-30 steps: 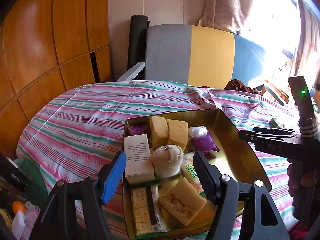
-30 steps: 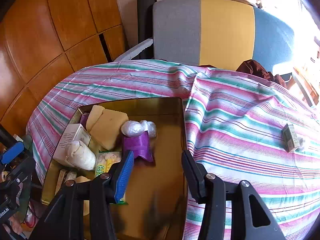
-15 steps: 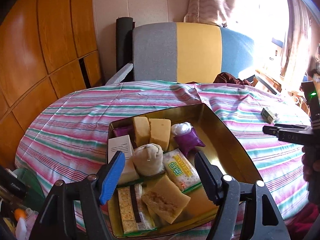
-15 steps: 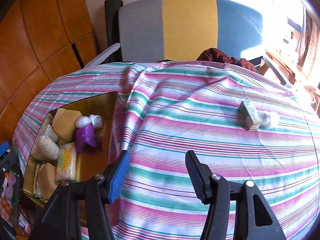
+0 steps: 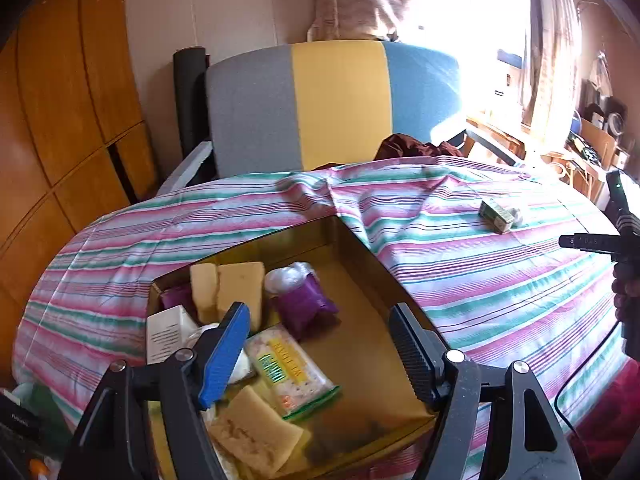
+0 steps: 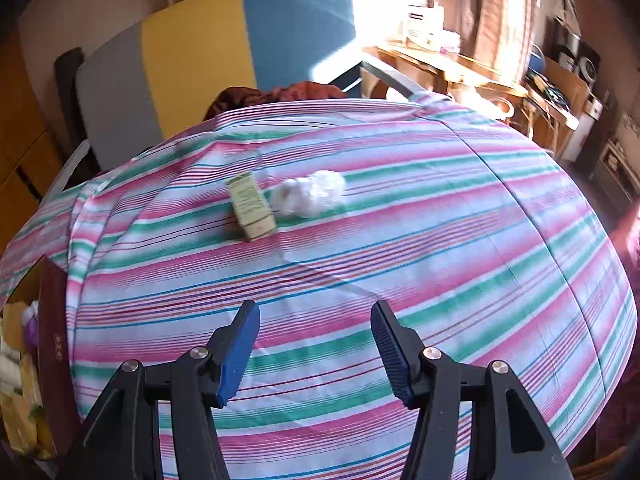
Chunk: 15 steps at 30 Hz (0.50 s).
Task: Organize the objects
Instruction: 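Move the left tool to the green medicine box and close on it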
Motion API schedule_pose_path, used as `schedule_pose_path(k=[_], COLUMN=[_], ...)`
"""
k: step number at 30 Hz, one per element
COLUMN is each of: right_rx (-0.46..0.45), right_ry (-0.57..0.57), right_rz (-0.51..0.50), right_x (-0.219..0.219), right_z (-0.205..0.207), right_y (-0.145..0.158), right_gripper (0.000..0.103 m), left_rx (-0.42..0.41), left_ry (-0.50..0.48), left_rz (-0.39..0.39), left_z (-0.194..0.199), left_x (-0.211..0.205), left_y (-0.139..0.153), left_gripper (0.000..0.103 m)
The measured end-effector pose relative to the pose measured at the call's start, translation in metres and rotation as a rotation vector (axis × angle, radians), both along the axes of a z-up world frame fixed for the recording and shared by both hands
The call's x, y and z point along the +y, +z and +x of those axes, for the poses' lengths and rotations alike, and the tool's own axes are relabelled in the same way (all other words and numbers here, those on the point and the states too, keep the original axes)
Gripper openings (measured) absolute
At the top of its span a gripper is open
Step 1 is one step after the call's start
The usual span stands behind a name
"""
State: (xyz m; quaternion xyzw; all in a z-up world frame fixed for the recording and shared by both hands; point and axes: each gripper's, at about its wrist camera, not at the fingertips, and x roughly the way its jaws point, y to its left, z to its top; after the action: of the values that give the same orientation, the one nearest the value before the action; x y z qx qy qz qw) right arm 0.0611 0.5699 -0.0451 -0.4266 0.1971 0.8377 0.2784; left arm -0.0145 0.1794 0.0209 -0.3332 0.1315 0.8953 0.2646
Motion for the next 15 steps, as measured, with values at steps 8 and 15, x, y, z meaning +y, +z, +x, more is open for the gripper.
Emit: schedule_pose_path(k=[8, 15], right_rx=[0.041, 0.094], right_ry=[-0.133, -0.11], right_rz=[-0.157, -0.194], right_x=[0.032, 0.027], right_z=[0.023, 0.026], right_y=[-0.014, -0.003], right_gripper=[0.058, 0.059], left_rx=[-0.132, -0.276], left_ry=[-0.16, -0.249], left_rz=[0.022, 0.009], left_z=[-0.011, -0.035], left_x=[0.104, 0.214], left_y=[-0.006, -0.033], left_gripper=[0.073, 0.072])
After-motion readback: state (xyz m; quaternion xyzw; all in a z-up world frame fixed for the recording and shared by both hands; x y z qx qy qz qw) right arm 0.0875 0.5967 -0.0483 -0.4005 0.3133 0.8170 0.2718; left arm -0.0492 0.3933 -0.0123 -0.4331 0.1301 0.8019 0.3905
